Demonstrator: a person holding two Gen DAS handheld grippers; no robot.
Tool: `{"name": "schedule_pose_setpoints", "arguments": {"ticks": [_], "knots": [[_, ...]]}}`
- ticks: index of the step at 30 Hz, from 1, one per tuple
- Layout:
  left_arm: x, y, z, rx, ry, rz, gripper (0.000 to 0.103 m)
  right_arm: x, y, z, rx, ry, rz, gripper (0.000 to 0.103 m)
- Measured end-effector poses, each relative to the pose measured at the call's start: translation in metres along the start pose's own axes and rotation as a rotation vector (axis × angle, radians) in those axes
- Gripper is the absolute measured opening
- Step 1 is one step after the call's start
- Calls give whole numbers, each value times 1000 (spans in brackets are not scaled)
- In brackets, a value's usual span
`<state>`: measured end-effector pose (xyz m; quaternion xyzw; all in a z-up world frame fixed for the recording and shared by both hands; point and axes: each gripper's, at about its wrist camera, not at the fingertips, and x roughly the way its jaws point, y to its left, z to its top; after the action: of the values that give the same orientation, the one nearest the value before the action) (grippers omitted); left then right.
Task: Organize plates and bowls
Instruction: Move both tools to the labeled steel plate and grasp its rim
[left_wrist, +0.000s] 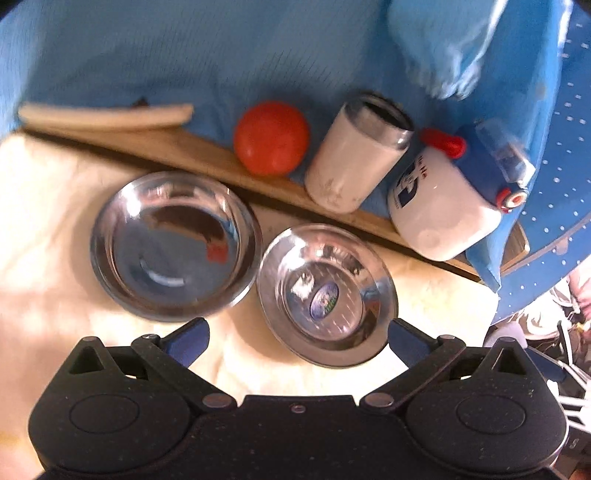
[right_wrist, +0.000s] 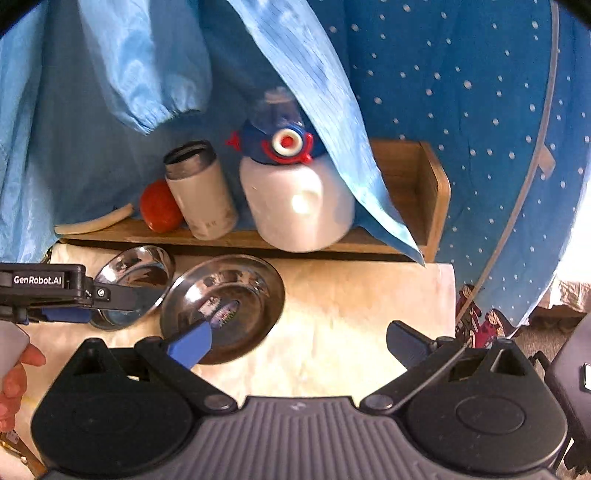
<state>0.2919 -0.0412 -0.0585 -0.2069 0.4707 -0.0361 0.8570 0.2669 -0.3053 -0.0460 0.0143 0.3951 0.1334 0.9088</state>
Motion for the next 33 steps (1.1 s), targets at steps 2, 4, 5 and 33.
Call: {"name": "schedule_pose_setpoints", "arguments": {"ticks": [2, 4, 5, 33], "knots": [[8, 1, 0, -49, 27, -1, 102, 4, -5, -1, 4, 16, 0, 103], [17, 2, -1, -92, 53, 1, 102, 9, -9, -2, 9, 30, 3, 103], [21, 3, 0, -113, 65, -2, 102, 12, -11, -1, 10, 36, 7, 103], [93, 12, 5, -305, 133, 36, 78, 144, -8, 24, 49, 219, 191, 48]]}}
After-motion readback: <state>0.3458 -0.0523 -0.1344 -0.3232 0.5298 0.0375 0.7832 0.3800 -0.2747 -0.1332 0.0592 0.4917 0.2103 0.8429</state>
